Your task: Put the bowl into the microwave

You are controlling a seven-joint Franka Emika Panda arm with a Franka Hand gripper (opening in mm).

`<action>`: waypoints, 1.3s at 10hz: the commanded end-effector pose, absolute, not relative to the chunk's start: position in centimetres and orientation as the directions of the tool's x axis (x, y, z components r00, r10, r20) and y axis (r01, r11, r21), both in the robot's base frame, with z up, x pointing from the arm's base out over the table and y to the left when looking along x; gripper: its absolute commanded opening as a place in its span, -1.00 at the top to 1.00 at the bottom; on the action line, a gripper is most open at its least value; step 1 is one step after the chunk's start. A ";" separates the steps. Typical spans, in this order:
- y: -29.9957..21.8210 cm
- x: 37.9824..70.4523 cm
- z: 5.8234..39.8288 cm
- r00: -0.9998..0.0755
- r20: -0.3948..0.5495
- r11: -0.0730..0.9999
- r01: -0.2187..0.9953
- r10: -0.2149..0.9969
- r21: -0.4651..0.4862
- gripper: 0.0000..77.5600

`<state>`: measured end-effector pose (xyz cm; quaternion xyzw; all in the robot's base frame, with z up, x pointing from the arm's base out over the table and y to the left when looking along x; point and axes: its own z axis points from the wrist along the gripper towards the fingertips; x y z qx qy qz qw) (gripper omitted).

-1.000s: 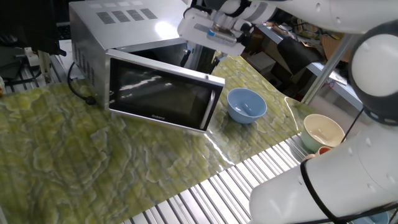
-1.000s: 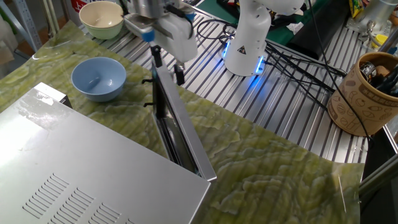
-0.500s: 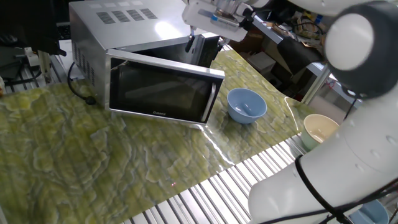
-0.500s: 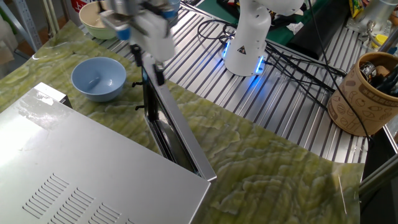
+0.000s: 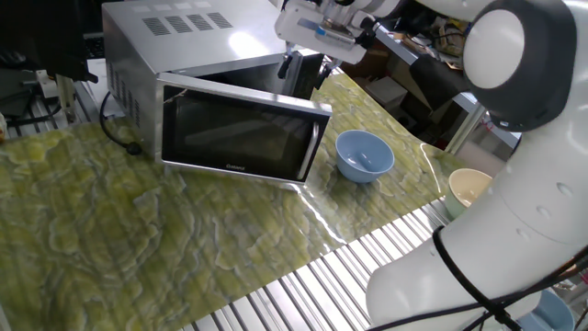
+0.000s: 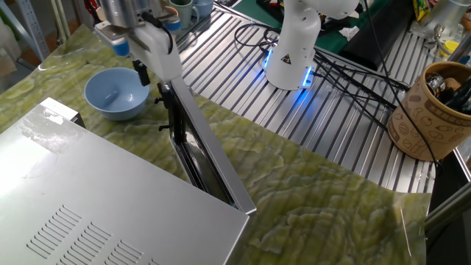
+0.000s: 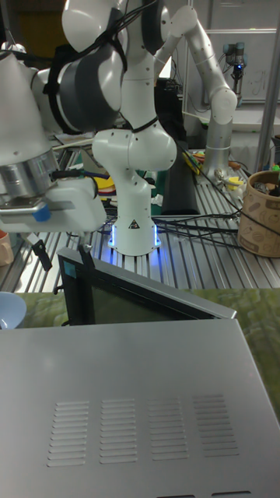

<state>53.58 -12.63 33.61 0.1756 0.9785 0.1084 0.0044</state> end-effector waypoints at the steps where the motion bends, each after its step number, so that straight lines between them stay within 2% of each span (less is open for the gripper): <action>1: -11.7 52.2 32.7 -0.919 0.049 0.893 0.392 0.391 0.223 -1.00; 9: -10.0 49.2 31.2 -0.891 0.080 0.856 0.453 0.448 0.250 -1.00; 13: -7.3 46.1 31.8 -0.855 0.108 0.821 0.518 0.507 0.240 -1.00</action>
